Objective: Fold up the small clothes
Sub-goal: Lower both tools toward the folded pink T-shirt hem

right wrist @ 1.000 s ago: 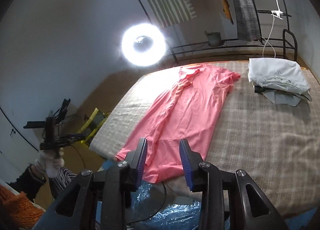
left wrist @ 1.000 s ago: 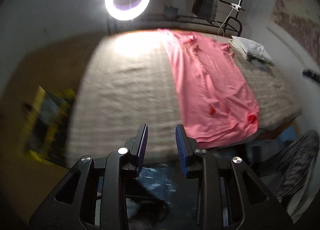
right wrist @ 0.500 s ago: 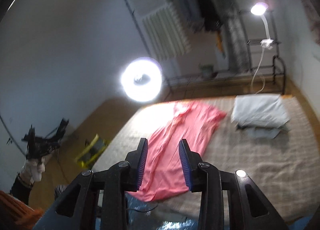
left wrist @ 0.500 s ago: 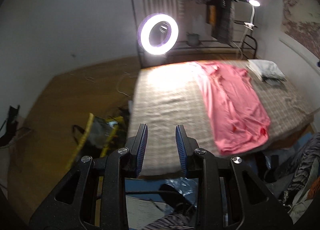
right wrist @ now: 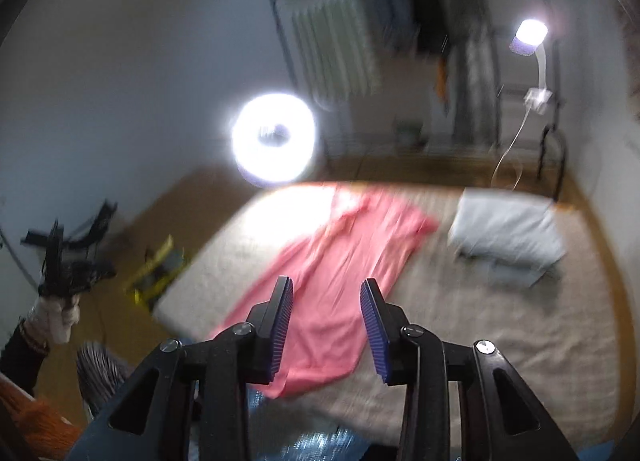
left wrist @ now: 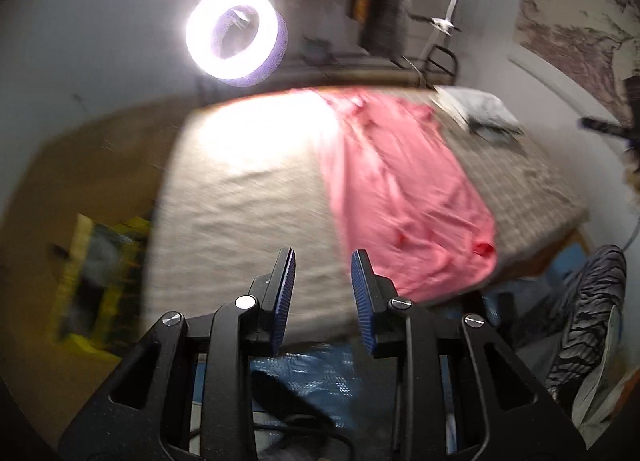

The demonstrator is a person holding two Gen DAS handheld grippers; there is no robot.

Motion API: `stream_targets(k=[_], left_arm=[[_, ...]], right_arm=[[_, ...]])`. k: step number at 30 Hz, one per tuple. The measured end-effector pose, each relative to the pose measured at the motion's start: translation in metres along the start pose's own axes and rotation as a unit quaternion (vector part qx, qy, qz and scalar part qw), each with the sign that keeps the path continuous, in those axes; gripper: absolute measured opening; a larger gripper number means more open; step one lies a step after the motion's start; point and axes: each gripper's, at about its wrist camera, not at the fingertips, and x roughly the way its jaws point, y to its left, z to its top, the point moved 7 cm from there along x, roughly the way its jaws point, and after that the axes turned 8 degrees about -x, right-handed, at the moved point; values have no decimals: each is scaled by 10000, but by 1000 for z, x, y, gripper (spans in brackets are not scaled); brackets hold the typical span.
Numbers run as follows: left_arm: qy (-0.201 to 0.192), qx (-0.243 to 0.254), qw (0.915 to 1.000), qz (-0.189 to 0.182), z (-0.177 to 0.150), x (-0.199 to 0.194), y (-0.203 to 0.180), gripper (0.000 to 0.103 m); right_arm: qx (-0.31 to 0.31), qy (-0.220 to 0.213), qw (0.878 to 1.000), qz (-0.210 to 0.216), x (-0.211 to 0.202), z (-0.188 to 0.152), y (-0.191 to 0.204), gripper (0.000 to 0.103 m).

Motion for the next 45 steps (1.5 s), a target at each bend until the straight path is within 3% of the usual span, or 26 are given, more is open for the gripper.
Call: stream_targets(k=[6, 11, 15, 19, 24, 26, 31, 37, 41, 45], left_arm=[[454, -196, 9979, -416, -26, 87, -33, 29], [602, -223, 9968, -479, -40, 132, -45, 29], [763, 160, 9965, -294, -51, 153, -51, 29], [879, 617, 9942, -80, -62, 163, -55, 29], [983, 450, 9941, 51, -70, 168, -36, 29], [974, 283, 9948, 38, -70, 167, -28, 29], [959, -30, 9954, -22, -68, 167, -20, 29], [932, 231, 9954, -63, -69, 170, -40, 29], [891, 409, 9952, -22, -68, 171, -49, 29], [860, 495, 9951, -55, -66, 171, -53, 29]], right_arm=[[-225, 1031, 9930, 522, 139, -55, 35, 31], [-398, 1850, 9803, 567, 225, -96, 40, 30], [-486, 2279, 9709, 555, 249, -134, 41, 30], [-453, 2636, 9621, 534, 246, -160, 31, 30], [-858, 3345, 9383, 195, 220, -199, 21, 30], [-978, 3400, 9353, 110, 207, -200, 22, 30], [-686, 2668, 9597, 556, 194, -163, 38, 31], [-876, 2229, 9679, 764, 220, -137, 62, 36], [-816, 2448, 9629, 786, 249, -150, 63, 33], [-992, 2808, 9521, 692, 251, -171, 58, 32]])
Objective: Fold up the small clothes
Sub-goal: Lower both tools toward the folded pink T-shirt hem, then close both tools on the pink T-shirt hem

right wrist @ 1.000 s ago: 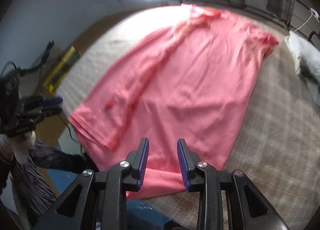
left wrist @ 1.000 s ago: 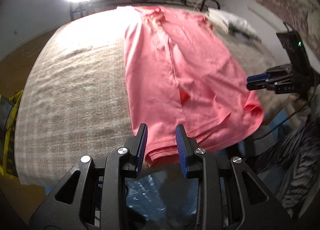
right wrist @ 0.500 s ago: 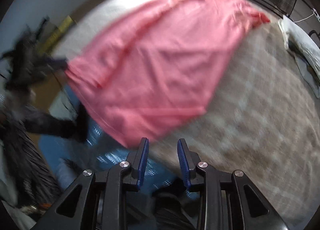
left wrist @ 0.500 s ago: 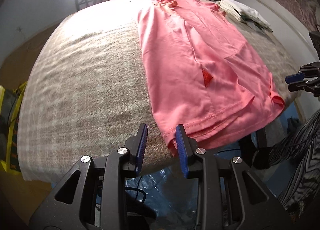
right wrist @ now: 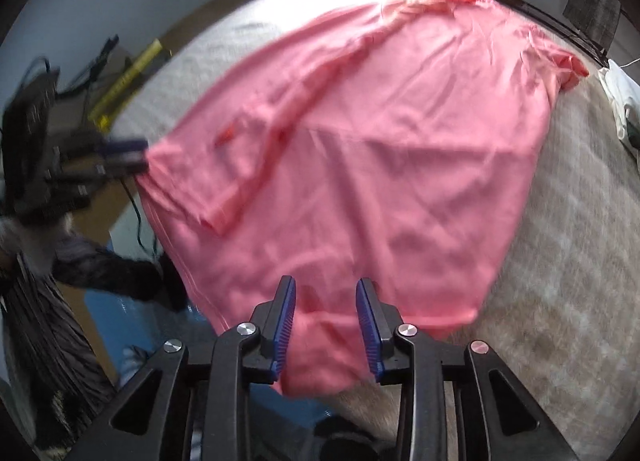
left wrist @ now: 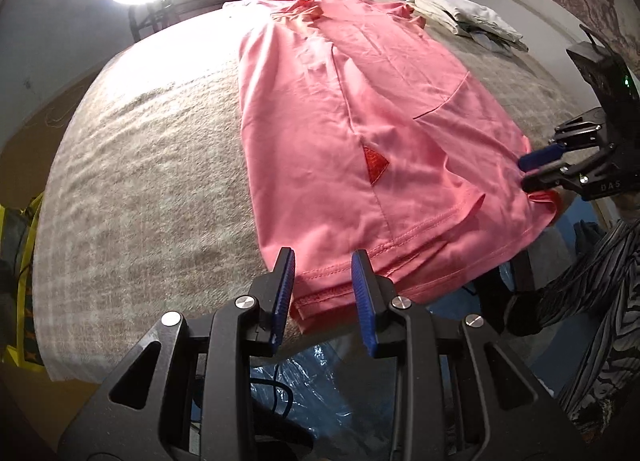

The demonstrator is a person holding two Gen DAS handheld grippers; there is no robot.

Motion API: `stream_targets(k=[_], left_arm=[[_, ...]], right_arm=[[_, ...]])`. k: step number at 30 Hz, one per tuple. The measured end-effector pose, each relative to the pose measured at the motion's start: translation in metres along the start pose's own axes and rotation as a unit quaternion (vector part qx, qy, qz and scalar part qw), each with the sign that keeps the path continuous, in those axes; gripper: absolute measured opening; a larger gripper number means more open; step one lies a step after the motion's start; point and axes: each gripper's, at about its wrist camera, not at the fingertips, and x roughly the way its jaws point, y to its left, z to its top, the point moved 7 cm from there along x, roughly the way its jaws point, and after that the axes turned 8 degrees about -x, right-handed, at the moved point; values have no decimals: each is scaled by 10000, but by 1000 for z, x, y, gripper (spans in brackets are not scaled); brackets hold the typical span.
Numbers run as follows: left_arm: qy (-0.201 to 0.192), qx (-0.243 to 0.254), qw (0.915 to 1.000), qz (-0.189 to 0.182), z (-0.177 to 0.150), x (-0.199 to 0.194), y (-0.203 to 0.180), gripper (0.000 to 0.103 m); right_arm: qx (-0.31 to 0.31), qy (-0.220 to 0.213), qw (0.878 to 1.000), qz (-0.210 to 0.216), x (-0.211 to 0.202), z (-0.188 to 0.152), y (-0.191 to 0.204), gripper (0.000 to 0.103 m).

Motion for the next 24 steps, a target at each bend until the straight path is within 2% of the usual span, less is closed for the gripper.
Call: stream_targets(k=[3, 5, 8, 11, 13, 18, 23, 24], left_arm=[[67, 96, 9999, 114, -3, 5, 1, 29], [156, -81, 9998, 98, -5, 10, 6, 29], [204, -500, 9985, 10, -3, 10, 19, 29], [180, -834, 9963, -83, -1, 6, 29, 29], [216, -881, 9958, -160, -2, 7, 30, 29], [193, -541, 9983, -123, -6, 5, 15, 29], [37, 306, 9995, 3, -11, -5, -6, 30], [53, 420, 9991, 64, -12, -4, -7, 35]], right_arm=[[21, 217, 9998, -9, -5, -13, -2, 33], [203, 44, 9995, 228, -15, -9, 0, 36], [581, -325, 9946, 800, -23, 11, 10, 49], [787, -473, 9892, 1143, -12, 34, 25, 50], [761, -417, 9898, 1128, 0, 44, 33, 49], [739, -161, 9911, 1098, 20, 45, 46, 45], [894, -166, 9893, 1142, 28, 53, 43, 40], [968, -178, 9878, 1204, 30, 53, 41, 39]])
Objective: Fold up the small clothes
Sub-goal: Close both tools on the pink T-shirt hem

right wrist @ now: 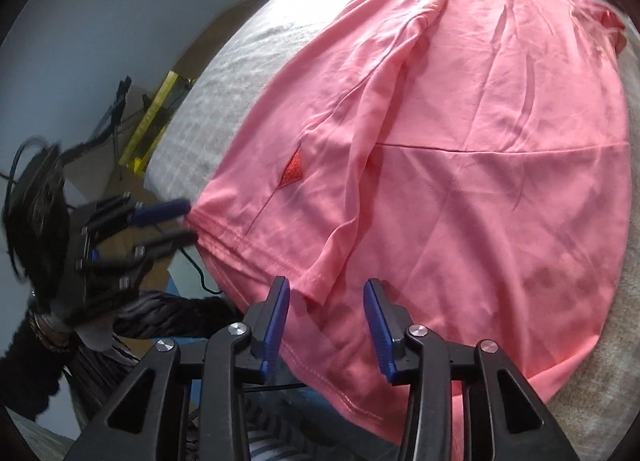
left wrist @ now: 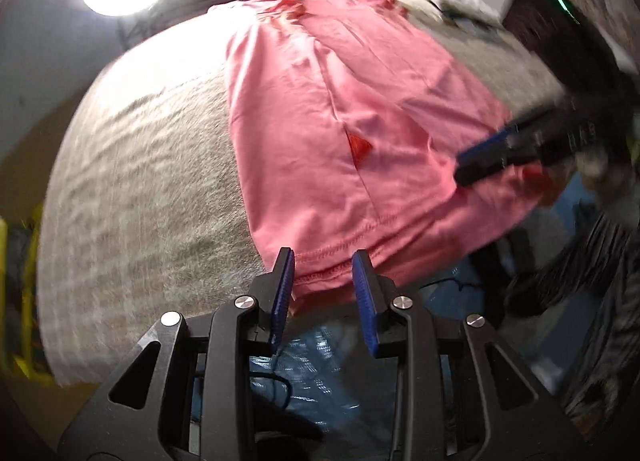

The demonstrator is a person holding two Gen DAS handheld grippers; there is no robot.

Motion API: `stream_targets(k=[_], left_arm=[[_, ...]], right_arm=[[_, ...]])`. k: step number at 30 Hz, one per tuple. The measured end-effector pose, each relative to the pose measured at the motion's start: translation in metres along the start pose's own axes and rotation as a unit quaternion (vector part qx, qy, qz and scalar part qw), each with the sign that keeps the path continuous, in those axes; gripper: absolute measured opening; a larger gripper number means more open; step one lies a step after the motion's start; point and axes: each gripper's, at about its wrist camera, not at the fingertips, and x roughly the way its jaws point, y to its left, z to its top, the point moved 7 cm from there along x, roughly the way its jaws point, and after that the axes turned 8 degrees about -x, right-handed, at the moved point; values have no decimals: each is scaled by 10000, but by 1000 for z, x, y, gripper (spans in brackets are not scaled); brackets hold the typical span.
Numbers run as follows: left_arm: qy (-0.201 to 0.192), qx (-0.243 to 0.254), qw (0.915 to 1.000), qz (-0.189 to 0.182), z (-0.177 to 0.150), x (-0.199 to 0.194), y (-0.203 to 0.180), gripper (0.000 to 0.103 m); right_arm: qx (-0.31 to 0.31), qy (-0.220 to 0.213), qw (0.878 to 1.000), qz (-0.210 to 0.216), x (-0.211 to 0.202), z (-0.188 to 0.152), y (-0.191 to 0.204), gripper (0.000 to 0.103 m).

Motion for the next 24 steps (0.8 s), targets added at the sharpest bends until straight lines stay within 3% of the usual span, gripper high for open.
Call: stream_targets(k=[1, 4, 8, 9, 10, 11, 16, 18, 20, 22, 24], left_arm=[[30, 73, 10000, 52, -1, 2, 0, 41], [165, 116, 9998, 89, -3, 10, 3, 41], [164, 263, 9984, 469, -4, 17, 11, 40], [182, 171, 9987, 440, -4, 19, 14, 31], [208, 85, 9990, 393, -3, 20, 16, 13], [219, 21, 9991, 374, -3, 22, 18, 6], [-93, 135, 9981, 589, 0, 13, 22, 1], [-335, -103, 9977, 582, 3, -3, 32, 1], [-542, -380, 9965, 519, 5, -17, 44, 1], [-557, -472, 9959, 536, 3, -18, 51, 1], [-404, -486, 9963, 582, -3, -10, 54, 1]], right_arm=[[69, -13, 10000, 61, 1, 2, -3, 38], [124, -30, 9999, 92, 4, 6, -5, 32], [45, 0, 10000, 41, 9, 10, -1, 20], [28, 20, 10000, 30, 11, 10, 0, 18], [22, 33, 10000, 25, 12, 13, -2, 13], [30, 42, 10000, 26, 15, 14, 0, 9], [76, 21, 9997, 243, 20, 19, 7, 0], [112, -135, 9990, 405, 15, 23, 14, 0], [218, -452, 9952, 840, 0, 29, 27, 0], [188, -793, 9893, 1212, -15, 33, 40, 0], [130, -831, 9890, 1216, -14, 33, 43, 0]])
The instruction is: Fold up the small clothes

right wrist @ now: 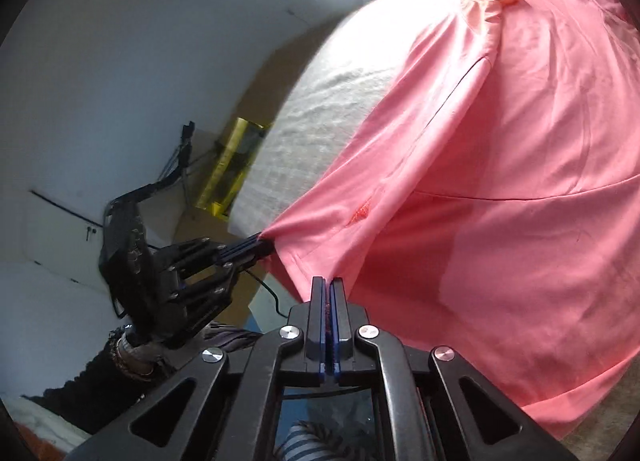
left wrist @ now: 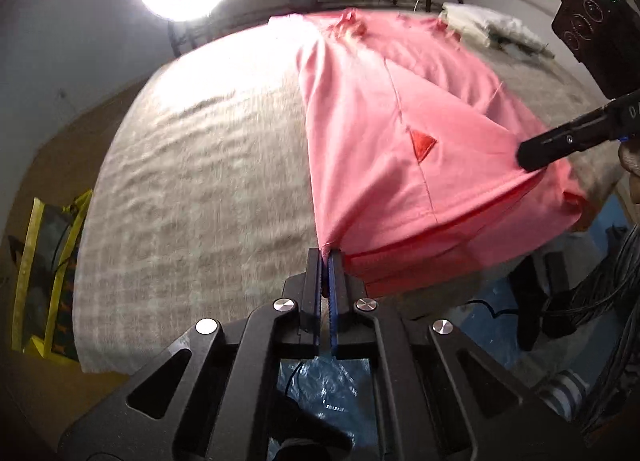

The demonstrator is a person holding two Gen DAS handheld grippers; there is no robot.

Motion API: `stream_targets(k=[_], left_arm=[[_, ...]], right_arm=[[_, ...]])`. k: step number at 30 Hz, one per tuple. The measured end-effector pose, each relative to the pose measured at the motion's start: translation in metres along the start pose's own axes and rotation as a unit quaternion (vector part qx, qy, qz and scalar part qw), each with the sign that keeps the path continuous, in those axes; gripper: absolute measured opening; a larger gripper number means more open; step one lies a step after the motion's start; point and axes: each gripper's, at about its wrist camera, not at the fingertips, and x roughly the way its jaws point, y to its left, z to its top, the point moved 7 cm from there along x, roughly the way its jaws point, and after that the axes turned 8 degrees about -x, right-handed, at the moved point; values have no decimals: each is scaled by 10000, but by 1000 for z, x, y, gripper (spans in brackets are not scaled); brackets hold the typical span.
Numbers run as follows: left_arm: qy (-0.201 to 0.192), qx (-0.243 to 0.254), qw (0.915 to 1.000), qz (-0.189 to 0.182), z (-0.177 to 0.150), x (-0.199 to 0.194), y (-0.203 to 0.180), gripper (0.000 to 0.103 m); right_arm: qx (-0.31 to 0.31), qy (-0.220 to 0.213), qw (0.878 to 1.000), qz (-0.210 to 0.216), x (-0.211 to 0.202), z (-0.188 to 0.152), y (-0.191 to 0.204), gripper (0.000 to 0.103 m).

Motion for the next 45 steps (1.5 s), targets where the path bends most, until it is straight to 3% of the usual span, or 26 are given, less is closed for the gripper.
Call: stream_targets(k=[5, 7, 12, 15, 17, 23, 26, 27, 29, 31, 33, 37, 41, 42, 44, 45], left_arm=[[24, 167, 9999, 14, -6, 2, -7, 1], [187, 75, 9998, -72, -9, 6, -4, 1], [334, 46, 9994, -14, -15, 6, -2, 1], [234, -57, 9997, 6, -13, -3, 1, 1], [129, -188, 9997, -81, -9, -12, 0, 1], [-452, 55, 9975, -549, 14, -38, -55, 1], [-433, 186, 9939, -1001, 22, -34, -96, 2], [-358, 200, 9922, -1179, 23, -30, -109, 5], [-203, 274, 9875, -1539, 23, -23, -140, 25], [-132, 381, 9823, -1831, 24, -18, -171, 52], [-27, 546, 9773, -2048, 24, -13, -201, 54], [121, 920, 9751, -2017, 18, 4, -242, 54], [260, 862, 9754, -2014, 15, 24, -258, 54], [270, 860, 9760, -1982, 14, 27, -260, 50], [135, 929, 9776, -1883, 15, 29, -265, 4], [170, 947, 9767, -1917, 16, 31, -266, 2]], right_arm=[[381, 533, 9974, -310, 32, -20, -26, 0], [403, 451, 9980, -196, 30, -19, -24, 0], [-86, 587, 9957, -708, 31, -20, -25, 0], [-601, 822, 9910, -874, 32, -30, -14, 7], [-713, 689, 9916, -836, 20, -32, -9, 22], [-526, -73, 9948, -867, -51, -30, -28, 27], [-318, -434, 9940, -957, -82, -29, -41, 34], [-254, -572, 9928, -1018, -96, -29, -48, 35], [-147, -741, 9907, -1128, -116, -32, -59, 36], [24, -921, 9881, -1232, -136, -32, -73, 36], [247, -1100, 9848, -1321, -152, -35, -88, 36], [631, -1302, 9800, -1368, -183, -39, -119, 36], [764, -1419, 9767, -1416, -198, -41, -136, 36], [782, -1438, 9764, -1407, -203, -41, -140, 36], [853, -1486, 9757, -1367, -208, -42, -149, 36], [895, -1509, 9751, -1358, -210, -40, -154, 36]])
